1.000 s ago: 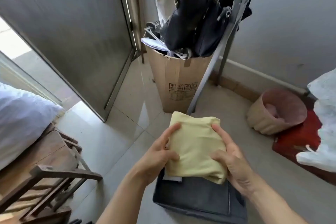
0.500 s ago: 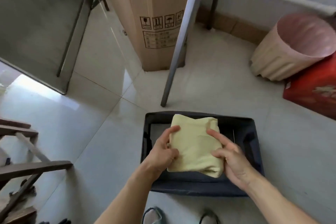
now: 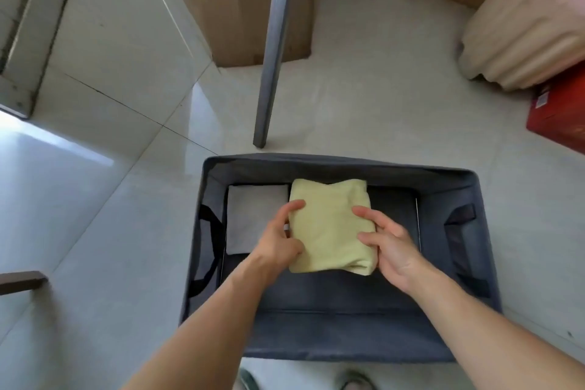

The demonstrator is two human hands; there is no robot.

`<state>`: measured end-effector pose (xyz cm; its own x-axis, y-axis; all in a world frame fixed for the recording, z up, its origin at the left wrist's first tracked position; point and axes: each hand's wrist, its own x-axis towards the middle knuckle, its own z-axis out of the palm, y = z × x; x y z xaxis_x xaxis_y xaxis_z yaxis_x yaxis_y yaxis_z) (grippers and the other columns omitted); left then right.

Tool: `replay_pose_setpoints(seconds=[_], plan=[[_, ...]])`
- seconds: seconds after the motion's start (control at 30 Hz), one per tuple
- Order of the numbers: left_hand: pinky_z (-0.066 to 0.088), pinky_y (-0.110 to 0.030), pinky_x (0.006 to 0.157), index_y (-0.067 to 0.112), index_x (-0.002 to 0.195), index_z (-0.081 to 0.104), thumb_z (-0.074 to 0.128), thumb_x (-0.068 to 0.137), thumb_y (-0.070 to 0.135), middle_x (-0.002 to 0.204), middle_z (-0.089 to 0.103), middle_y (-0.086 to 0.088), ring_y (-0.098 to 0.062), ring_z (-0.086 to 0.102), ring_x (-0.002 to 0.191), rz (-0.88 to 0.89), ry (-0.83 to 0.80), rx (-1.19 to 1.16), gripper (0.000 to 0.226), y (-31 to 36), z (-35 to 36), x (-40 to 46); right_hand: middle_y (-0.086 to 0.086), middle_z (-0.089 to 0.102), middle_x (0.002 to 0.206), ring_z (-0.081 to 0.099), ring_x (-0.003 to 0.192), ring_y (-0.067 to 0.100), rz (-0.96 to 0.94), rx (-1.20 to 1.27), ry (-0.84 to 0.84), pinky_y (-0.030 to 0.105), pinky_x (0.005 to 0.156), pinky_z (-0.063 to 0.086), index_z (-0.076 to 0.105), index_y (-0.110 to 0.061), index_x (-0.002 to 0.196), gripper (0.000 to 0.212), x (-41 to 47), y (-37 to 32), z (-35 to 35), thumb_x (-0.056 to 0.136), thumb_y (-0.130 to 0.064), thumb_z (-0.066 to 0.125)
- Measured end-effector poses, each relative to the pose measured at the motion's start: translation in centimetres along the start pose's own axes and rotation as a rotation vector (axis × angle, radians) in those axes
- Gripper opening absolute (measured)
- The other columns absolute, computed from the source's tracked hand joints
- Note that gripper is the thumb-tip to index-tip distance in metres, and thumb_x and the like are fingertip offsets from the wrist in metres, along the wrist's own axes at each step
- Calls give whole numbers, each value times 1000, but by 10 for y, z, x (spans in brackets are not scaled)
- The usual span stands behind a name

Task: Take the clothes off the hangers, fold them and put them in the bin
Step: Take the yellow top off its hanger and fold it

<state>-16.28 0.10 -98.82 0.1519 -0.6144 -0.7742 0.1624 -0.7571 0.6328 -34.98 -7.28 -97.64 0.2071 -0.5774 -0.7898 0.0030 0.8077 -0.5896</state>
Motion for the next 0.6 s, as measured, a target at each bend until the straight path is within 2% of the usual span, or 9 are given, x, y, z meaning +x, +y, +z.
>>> replay_pose_setpoints(seconds=[0.1,0.2,0.3,0.37,0.47,0.5,0.53,0.6], plan=[[56,-28,69,41,129,48,40,78,-22,114,56,-2,-17,60,96,8,32,0,81,-11,10,26,8,66,116,63,106,22,-18,-70,14,31,85,53,68,-15,109,50,28,6,-6,84,23,47],[50,-21,67,42,125,49,35,75,-23,120,55,-4,-16,59,97,14,94,10,83,-21,20,51,6,66,113,64,102,19,-30,-131,32,29,83,53,69,-18,105,52,54,11,-9,84,24,47],[47,-11,60,40,129,48,33,75,-21,122,55,-6,-15,57,92,7,172,51,82,-30,21,71,6,66,114,63,103,19,-33,-181,39,28,84,52,70,-21,103,54,78,23,-6,83,24,48],[47,-10,68,36,135,46,32,78,-19,128,52,-6,-17,56,99,6,201,111,81,-33,19,79,8,66,116,64,102,20,-39,-231,55,27,82,53,70,-24,102,57,89,34,-3,82,24,48],[46,-23,97,33,143,43,31,81,-18,140,41,-4,-21,50,117,-14,208,203,81,-33,23,81,7,64,115,65,95,16,-20,-342,113,21,72,55,67,-30,108,62,95,46,-1,81,22,46],[44,-28,104,31,145,42,31,82,-17,142,38,-4,-23,48,123,-27,210,223,80,-33,24,80,7,63,119,64,98,18,-13,-386,119,22,76,56,66,-32,112,66,94,47,-1,81,22,44],[41,-32,108,30,147,40,31,83,-15,145,36,-4,-25,46,128,-41,208,242,79,-31,26,79,7,59,127,62,107,20,-10,-430,121,25,85,55,65,-34,114,68,93,48,-1,81,21,43],[40,-37,111,30,149,38,32,84,-12,150,34,-4,-28,44,133,-67,197,266,78,-26,28,77,5,39,149,45,132,23,-15,-556,115,29,108,41,64,-34,119,68,89,44,1,82,18,41]])
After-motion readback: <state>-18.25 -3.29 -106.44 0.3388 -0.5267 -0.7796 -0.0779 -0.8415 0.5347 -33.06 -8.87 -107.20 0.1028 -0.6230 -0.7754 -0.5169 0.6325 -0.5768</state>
